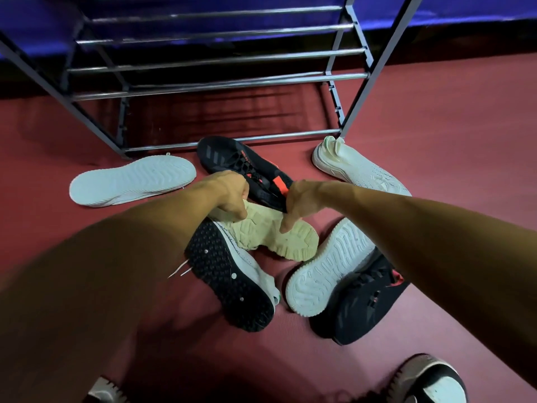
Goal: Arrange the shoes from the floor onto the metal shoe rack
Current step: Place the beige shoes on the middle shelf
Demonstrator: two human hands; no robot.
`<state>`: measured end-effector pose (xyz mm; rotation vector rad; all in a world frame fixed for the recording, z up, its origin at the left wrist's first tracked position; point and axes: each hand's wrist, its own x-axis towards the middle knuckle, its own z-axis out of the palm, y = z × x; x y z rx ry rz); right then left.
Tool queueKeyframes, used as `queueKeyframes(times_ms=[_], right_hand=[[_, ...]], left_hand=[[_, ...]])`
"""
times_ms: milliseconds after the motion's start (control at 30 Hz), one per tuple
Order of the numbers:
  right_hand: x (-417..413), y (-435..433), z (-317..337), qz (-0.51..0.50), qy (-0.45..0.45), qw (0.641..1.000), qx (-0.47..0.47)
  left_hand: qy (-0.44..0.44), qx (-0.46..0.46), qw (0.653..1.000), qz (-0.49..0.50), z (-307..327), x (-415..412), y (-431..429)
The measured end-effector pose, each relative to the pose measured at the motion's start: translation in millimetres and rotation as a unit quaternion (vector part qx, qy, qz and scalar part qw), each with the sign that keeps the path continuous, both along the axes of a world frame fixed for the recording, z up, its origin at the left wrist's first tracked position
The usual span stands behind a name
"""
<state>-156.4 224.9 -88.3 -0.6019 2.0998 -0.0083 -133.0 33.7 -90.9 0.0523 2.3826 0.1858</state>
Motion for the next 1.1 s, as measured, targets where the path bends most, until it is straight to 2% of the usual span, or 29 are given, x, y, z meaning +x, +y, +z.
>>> queueKeyframes(times_ms=[167, 267, 433, 567, 667, 767, 933, 1000, 1100], right_hand=[[-0.1, -8.5, 61.9, 0.096, 0.116, 0.987, 0.051], [1.8, -6.6, 110.6, 0.079, 0.157, 0.984, 0.039], [14.2, 1.0, 181.1, 0.081, 0.214, 0.973, 0.028], [9.7, 8.5, 218.4, -0.001, 0.246, 0.969, -0.028], [11.0, 9.7, 248.1, -0.006, 0.299, 0.954, -0.025], [11.9, 13.9, 266.3, -0.037, 0.369, 0.927, -0.055], [23.8, 19.2, 256.1, -0.158, 0.447, 0.858, -0.198], [27.1, 19.8, 247.4, -0.225, 0.435, 0.844, -0.218], [27.1, 21.3, 240.3, -0.339, 0.351, 0.836, -0.252]], left_hand=[[0.060, 0.002, 0.998, -0.032, 40.1, 2.1, -7.2], [0.099, 0.006, 0.994, -0.042, 72.5, 7.1, -9.1], [0.095, 0.023, 0.995, -0.035, 137.9, 13.8, -7.6], [0.047, 0.086, 0.995, -0.021, 192.2, 20.3, -0.8], [0.023, 0.128, 0.991, -0.007, 228.8, 29.8, 5.7], [0.069, 0.172, 0.982, 0.033, 252.8, 38.3, 9.3], [0.158, 0.287, 0.936, 0.128, 253.9, 52.3, 7.7], [0.139, 0.325, 0.920, 0.170, 253.1, 53.8, 6.3], [0.070, 0.382, 0.895, 0.218, 260.1, 53.2, 1.6]])
